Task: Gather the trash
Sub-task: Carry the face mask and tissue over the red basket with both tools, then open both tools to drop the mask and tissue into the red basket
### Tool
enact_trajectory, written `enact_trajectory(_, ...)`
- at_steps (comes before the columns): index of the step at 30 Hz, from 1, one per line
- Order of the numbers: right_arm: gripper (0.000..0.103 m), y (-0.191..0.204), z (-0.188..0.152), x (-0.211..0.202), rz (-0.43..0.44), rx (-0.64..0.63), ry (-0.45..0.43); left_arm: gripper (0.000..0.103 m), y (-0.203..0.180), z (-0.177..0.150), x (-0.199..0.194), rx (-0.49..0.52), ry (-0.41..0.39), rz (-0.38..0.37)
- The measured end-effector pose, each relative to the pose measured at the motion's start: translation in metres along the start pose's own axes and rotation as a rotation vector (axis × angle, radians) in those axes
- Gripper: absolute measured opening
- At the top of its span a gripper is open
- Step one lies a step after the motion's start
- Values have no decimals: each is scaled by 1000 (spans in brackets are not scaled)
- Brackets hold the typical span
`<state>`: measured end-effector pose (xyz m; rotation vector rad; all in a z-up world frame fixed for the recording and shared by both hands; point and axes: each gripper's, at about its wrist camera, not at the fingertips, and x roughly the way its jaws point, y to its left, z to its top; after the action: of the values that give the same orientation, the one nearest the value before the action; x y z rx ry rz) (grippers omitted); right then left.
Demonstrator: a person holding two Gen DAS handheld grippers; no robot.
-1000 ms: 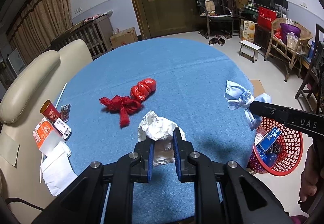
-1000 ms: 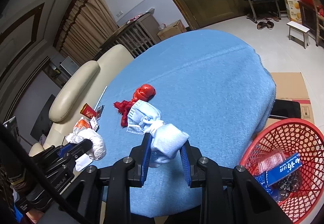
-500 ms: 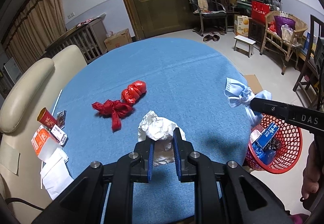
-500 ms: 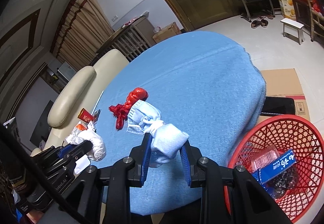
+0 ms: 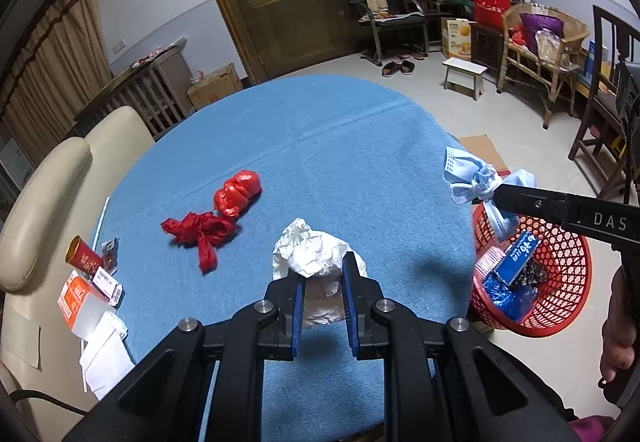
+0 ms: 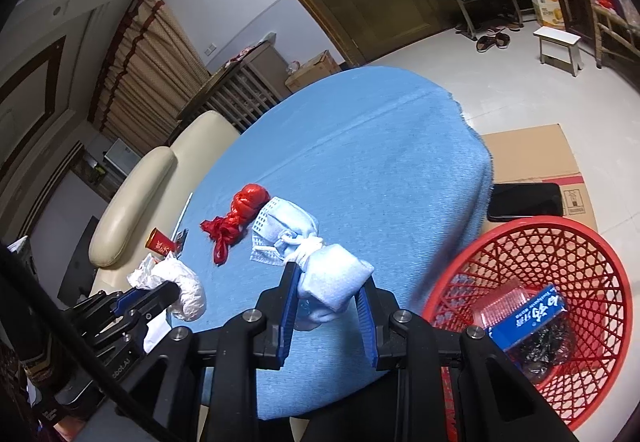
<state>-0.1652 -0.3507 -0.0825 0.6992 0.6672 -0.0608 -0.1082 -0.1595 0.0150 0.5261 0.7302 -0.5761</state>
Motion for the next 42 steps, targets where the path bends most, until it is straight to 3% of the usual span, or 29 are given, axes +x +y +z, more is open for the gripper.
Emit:
enact_trajectory(17, 30, -49, -3, -21, -50, 101, -39, 18, -24, 15, 10, 17, 40, -170)
enact_trajectory(42, 30, -141, -5, -63, -149, 277, -116, 19, -123, 36, 16, 227, 54, -364)
